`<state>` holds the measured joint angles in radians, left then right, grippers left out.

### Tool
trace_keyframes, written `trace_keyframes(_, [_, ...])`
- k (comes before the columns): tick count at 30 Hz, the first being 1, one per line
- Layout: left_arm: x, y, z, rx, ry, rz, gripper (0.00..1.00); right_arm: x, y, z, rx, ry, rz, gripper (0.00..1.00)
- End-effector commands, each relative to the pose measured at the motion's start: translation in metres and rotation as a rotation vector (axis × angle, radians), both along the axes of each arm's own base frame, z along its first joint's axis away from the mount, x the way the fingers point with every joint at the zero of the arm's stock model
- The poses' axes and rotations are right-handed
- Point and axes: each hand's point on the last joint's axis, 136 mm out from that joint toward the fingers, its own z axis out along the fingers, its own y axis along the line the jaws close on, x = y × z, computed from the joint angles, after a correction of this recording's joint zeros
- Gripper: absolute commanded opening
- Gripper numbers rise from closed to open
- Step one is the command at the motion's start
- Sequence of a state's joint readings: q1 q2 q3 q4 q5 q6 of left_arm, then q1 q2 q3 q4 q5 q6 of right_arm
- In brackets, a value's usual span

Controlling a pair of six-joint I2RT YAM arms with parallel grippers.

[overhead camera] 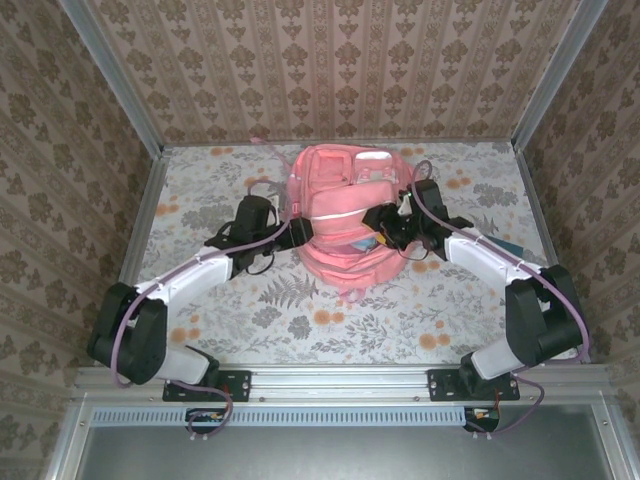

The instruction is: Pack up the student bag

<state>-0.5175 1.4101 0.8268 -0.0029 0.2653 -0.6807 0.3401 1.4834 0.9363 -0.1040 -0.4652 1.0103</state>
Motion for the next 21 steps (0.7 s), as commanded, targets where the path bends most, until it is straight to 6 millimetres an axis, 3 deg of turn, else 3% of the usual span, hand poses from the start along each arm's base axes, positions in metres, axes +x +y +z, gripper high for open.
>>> trace_keyframes(1, [0.014,0.008,0.002,-0.002,0.024,0.032,0.72,-0.012,0.005,0.004,-0.054,-0.014,0.009,0.52])
trace_keyframes(6, [0.034,0.027,-0.003,0.002,0.036,0.098,0.73,-0.027,0.022,-0.004,-0.019,0.026,-0.014,0.5])
trace_keyframes(12, [0.046,0.038,-0.008,0.045,0.032,0.115,0.73,-0.033,0.026,-0.003,-0.02,0.021,-0.059,0.48])
trace_keyframes(17, [0.049,0.039,-0.013,0.042,0.041,0.103,0.73,-0.033,0.025,0.016,-0.033,-0.029,-0.052,0.49])
trace_keyframes(21, [0.051,0.037,-0.016,0.029,0.05,0.094,0.73,-0.038,0.043,0.01,0.033,0.028,-0.023,0.47])
